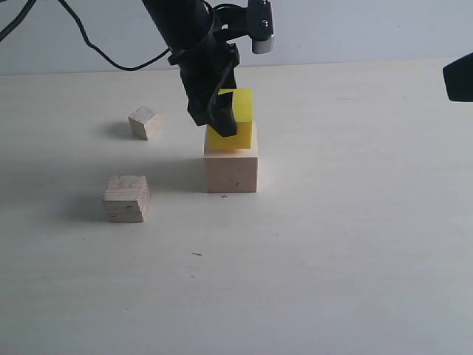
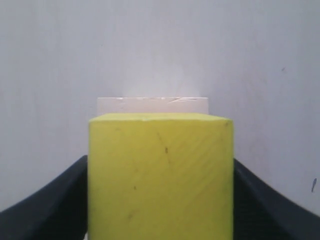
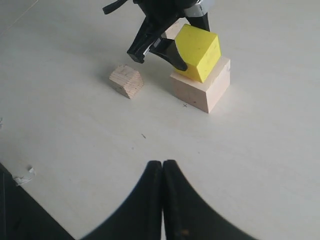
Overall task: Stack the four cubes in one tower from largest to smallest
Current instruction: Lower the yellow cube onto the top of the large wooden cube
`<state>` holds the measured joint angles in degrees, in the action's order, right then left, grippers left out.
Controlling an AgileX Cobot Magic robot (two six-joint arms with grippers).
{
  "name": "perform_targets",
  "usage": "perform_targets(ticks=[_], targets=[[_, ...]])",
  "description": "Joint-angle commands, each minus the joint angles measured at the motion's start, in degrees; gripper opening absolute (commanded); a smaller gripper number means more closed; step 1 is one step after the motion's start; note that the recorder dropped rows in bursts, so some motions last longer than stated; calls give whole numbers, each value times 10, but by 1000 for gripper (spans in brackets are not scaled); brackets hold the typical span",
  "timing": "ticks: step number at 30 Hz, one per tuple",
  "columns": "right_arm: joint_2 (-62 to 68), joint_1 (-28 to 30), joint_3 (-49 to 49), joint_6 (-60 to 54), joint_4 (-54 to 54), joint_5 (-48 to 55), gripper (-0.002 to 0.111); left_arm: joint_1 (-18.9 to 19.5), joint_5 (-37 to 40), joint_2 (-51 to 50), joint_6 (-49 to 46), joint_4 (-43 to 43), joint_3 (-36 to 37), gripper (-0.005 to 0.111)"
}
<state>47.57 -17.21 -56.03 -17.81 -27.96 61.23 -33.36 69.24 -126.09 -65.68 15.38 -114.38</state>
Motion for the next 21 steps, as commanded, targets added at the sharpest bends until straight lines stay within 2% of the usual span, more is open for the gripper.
perform_targets(ticks=[1, 4, 6, 13, 15, 21], targets=[[-1, 2, 2, -6, -4, 1, 0, 1, 2, 1, -1, 1, -3, 0], [-1, 2, 2, -6, -4, 3, 0, 1, 2, 1, -1, 1, -3, 0], [-1, 2, 2, -6, -4, 4, 0, 1, 1, 1, -1, 1, -3, 4], [-1, 2, 2, -6, -4, 7, 0, 1, -14, 1, -1, -2, -3, 44], [-1, 2, 2, -6, -4, 8, 0, 1, -15, 1, 0, -2, -3, 52], [-1, 2, 2, -6, -4, 11, 0, 1, -13, 1, 0, -2, -3, 56]])
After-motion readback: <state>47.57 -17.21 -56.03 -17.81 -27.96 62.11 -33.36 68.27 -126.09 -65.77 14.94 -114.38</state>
